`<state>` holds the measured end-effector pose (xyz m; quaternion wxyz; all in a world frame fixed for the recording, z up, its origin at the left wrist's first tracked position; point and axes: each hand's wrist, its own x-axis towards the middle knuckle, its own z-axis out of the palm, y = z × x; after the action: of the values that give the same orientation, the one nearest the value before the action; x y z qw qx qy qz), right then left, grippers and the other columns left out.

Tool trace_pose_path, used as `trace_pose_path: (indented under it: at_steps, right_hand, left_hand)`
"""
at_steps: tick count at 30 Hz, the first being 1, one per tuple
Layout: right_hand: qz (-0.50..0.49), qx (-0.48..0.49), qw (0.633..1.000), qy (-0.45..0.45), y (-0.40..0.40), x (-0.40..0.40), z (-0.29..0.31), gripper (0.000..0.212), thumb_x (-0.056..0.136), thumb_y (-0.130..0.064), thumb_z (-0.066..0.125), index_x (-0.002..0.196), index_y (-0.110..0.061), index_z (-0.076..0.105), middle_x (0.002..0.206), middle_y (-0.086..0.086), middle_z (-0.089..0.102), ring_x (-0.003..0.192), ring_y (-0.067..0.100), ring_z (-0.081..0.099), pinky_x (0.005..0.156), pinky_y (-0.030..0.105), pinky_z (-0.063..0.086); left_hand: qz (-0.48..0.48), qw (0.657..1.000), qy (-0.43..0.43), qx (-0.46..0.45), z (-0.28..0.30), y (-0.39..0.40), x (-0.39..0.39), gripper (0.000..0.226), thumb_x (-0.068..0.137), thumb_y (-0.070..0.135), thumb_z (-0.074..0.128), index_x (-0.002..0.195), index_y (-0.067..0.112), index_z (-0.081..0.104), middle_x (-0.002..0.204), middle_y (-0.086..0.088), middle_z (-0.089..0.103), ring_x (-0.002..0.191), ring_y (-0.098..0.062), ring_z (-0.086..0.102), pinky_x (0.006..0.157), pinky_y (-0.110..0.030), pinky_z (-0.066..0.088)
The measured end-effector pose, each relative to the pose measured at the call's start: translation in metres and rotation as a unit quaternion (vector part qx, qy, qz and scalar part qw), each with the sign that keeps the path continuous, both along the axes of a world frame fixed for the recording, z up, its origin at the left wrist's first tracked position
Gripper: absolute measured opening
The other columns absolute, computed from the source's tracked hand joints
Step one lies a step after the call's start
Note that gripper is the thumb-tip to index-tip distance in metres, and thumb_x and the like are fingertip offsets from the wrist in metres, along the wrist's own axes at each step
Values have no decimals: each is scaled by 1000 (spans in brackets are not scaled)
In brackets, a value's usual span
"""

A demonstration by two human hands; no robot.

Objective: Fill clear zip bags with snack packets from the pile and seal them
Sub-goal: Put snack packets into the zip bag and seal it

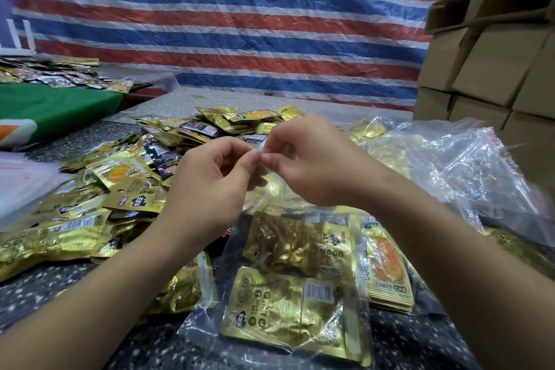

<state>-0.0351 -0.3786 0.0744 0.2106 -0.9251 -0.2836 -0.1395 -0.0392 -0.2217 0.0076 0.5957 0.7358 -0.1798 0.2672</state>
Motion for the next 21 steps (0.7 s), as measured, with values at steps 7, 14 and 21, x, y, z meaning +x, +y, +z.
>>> trace_pose_path:
  at_steps: [7,14,21]
  right_hand:
    - [-11,-4,1000,6,3,0,-2,16,97,-31,61,84,-23,64,77,-12,57,72,4,53,57,25,42]
    - [-7,3,1000,26,0,0,2,15,95,-25,63,80,-24,61,77,-12,57,73,7,55,58,27,38]
    - [-29,2,999,24,1,-3,4,22,95,-36,62,78,-23,59,76,-6,60,70,13,56,56,31,41]
  left_hand:
    - [4,1000,16,-24,-2,0,2,20,97,14,59,80,18,69,70,1,73,63,-12,71,58,-21,55]
    - [-42,996,61,-41,1,-2,2,19,97,21,57,84,13,69,74,-2,73,64,-17,71,64,-26,59]
    - [12,1000,-23,-1,5,-1,-2,27,97,21,59,74,13,70,59,0,67,52,-11,62,52,-25,50]
